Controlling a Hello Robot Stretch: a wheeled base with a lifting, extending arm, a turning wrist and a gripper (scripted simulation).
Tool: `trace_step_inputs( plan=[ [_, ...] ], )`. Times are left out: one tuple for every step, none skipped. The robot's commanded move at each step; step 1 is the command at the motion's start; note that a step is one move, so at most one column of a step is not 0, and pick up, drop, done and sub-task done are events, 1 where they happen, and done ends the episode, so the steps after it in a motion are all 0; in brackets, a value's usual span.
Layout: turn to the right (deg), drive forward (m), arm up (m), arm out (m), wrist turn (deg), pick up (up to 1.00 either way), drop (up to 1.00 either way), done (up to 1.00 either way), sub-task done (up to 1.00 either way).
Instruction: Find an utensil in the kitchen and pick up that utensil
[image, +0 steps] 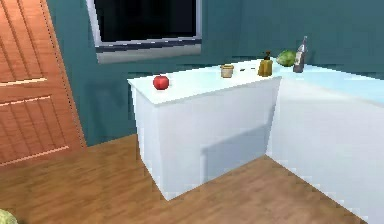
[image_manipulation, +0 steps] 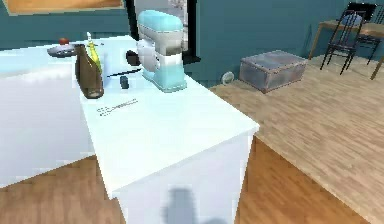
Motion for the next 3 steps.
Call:
trace_step_inputs(
  plan=[
    [-6.0,0.0,0.0,0.0,0.0,0.0,0.0,0.0,0.0],
    [45.0,0.0,0.0,0.0,0.0,0.0,0.0,0.0,0.0],
    [45.0,0.0,0.0,0.0,0.0,0.0,0.0,0.0,0.0]
  ],
)
